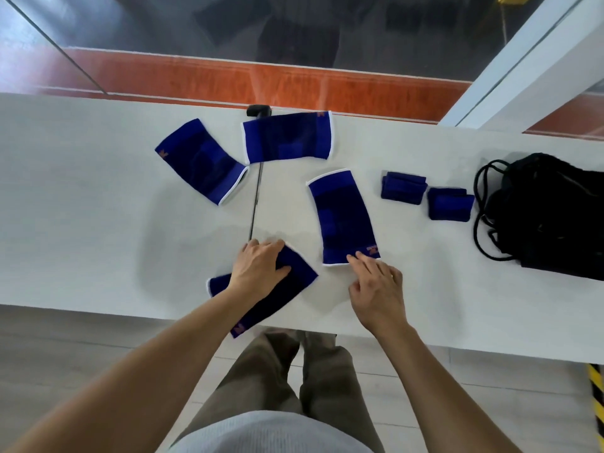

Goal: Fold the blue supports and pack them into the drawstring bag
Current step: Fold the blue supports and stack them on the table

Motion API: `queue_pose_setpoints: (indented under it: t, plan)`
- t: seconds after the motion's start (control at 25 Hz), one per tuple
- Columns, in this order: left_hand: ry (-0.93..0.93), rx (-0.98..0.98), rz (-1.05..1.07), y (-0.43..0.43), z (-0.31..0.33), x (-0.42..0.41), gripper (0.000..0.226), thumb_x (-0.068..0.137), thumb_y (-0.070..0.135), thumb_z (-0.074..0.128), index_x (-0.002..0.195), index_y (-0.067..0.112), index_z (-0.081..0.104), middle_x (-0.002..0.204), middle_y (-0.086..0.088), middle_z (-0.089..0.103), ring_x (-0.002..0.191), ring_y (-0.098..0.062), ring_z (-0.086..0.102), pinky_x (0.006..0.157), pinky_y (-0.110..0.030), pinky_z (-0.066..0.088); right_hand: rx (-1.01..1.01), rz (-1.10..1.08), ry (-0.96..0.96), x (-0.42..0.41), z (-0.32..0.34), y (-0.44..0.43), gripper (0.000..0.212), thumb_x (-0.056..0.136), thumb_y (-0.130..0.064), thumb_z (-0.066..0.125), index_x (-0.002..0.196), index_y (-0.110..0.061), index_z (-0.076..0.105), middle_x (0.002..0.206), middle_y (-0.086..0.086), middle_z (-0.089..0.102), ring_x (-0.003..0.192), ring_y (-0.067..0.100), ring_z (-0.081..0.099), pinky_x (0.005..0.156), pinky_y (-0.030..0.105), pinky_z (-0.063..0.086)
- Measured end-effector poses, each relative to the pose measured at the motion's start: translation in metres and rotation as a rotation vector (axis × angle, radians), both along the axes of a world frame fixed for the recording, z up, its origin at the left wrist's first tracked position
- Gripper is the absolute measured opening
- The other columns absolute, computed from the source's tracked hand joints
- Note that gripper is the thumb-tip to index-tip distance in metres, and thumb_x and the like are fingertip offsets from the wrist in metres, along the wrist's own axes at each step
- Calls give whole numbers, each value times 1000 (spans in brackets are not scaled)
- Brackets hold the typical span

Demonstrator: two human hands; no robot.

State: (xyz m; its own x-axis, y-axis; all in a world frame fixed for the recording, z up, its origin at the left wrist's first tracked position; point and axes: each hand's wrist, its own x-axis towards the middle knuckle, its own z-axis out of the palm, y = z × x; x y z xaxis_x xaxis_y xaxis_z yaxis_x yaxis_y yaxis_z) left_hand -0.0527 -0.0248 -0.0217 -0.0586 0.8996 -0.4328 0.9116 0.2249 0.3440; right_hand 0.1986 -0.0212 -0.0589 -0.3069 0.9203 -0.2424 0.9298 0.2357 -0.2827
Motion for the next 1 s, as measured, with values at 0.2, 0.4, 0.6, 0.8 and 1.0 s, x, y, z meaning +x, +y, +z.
queue_pose_setpoints:
  t: [0.2, 0.4, 0.6, 0.8, 1.0]
  plan:
    - [-599, -230, 130, 8, 26, 3, 8, 98, 23, 61, 104, 24, 66, 80, -4, 70, 67, -16, 67, 66, -29, 55, -403, -389, 769, -21, 33, 2, 30, 105, -38, 46, 126, -23, 61, 119, -3, 67, 110, 14, 64, 89, 26, 55]
    - [-915, -71, 657, 39, 34, 14, 13, 99, 6, 55, 89, 12, 61, 65, -7, 60, 47, -18, 56, 57, -31, 52, -835, -672, 1234, -26, 44, 2, 40, 105, -42, 39, 126, -18, 63, 119, 2, 71, 111, 17, 68, 90, 32, 58]
    - [-806, 40, 808, 77, 28, 11, 13, 101, 16, 52, 92, 20, 61, 73, -4, 64, 59, -14, 59, 64, -28, 53, -765, -642, 1011, -2, 34, 10, 14, 98, -19, 63, 109, -10, 67, 103, 5, 76, 87, 21, 73, 72, 26, 58]
    - [-692, 90, 680, 113, 21, 25, 8, 100, 17, 54, 96, 22, 60, 94, -9, 71, 70, -16, 65, 69, -32, 60, -486, -776, 976, 9, 33, 22, 13, 98, -19, 63, 106, -9, 66, 88, 8, 71, 59, 10, 66, 58, 17, 52]
    - [-522, 131, 499, 143, 4, 36, 6, 96, 17, 62, 94, 22, 60, 103, 1, 64, 77, -21, 66, 65, -30, 57, -319, -787, 879, 22, 23, 35, 12, 97, -26, 66, 105, -17, 64, 79, 2, 71, 64, 14, 65, 59, 20, 53]
